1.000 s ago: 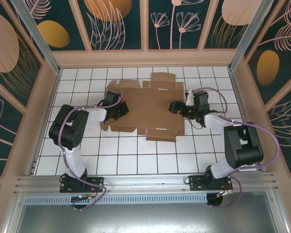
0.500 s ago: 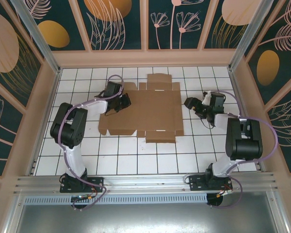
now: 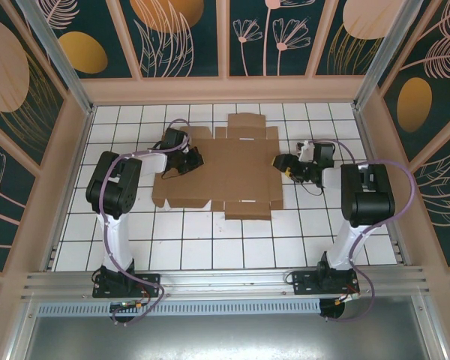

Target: Fold the paper box

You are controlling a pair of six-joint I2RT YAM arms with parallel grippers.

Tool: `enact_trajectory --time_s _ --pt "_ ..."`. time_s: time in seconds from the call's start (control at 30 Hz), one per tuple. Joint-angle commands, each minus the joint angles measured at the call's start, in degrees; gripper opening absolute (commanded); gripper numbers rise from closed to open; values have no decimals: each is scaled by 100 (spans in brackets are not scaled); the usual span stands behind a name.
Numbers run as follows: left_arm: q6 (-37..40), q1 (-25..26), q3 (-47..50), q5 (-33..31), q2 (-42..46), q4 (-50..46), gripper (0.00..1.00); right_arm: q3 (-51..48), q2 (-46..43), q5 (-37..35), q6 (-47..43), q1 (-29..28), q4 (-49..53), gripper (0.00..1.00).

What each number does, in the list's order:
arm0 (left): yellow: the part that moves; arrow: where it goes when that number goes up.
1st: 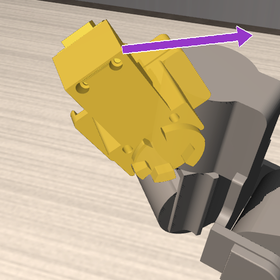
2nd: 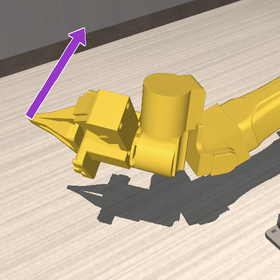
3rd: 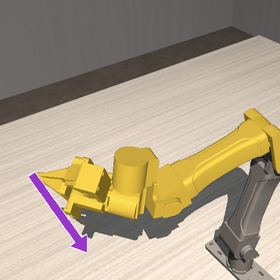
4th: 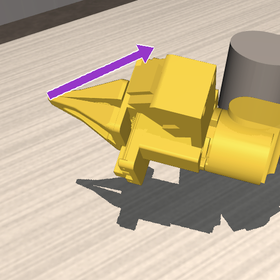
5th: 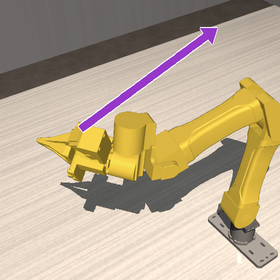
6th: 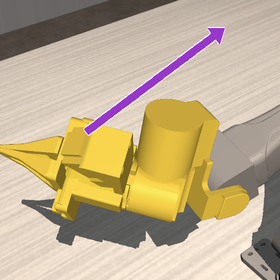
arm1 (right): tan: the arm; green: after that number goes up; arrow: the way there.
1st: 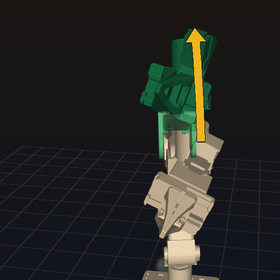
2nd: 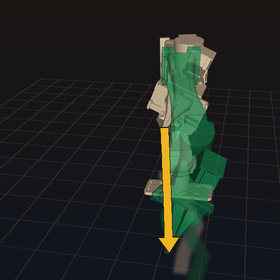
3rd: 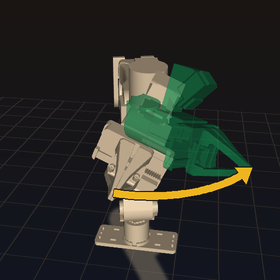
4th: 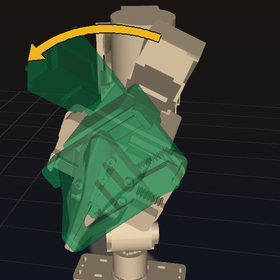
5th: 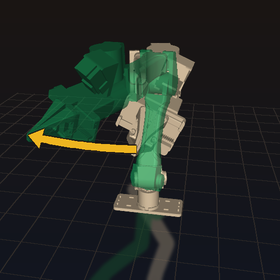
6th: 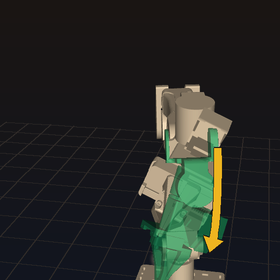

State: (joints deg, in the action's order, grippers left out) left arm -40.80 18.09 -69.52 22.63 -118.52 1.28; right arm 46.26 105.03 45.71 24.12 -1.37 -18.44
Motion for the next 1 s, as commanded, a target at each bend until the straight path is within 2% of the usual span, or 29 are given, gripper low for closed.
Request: enact_trajectory --time_s 0.0,0.3,0.5,0.7,0.87,0.97 --pt "-34 -78 322 -219 -532 -384 0 59 256 502 -44 -177 491 69" --pt "-108 -169 395 -128 -588 -286 0 295 288 377 -215 -448 1012 67" --pt "-116 -179 443 -119 -599 -234 0 418 712 500 -209 -646 1132 63" --pt "-126 -176 474 -119 -576 -207 0 513 826 -150 -365 -851 1488 60" --pt "-127 -176 493 -154 -535 -218 0 664 678 -1403 -626 -896 2193 58" --pt "-135 -174 494 -154 -532 -199 0 647 590 -1590 -707 -896 2325 55"
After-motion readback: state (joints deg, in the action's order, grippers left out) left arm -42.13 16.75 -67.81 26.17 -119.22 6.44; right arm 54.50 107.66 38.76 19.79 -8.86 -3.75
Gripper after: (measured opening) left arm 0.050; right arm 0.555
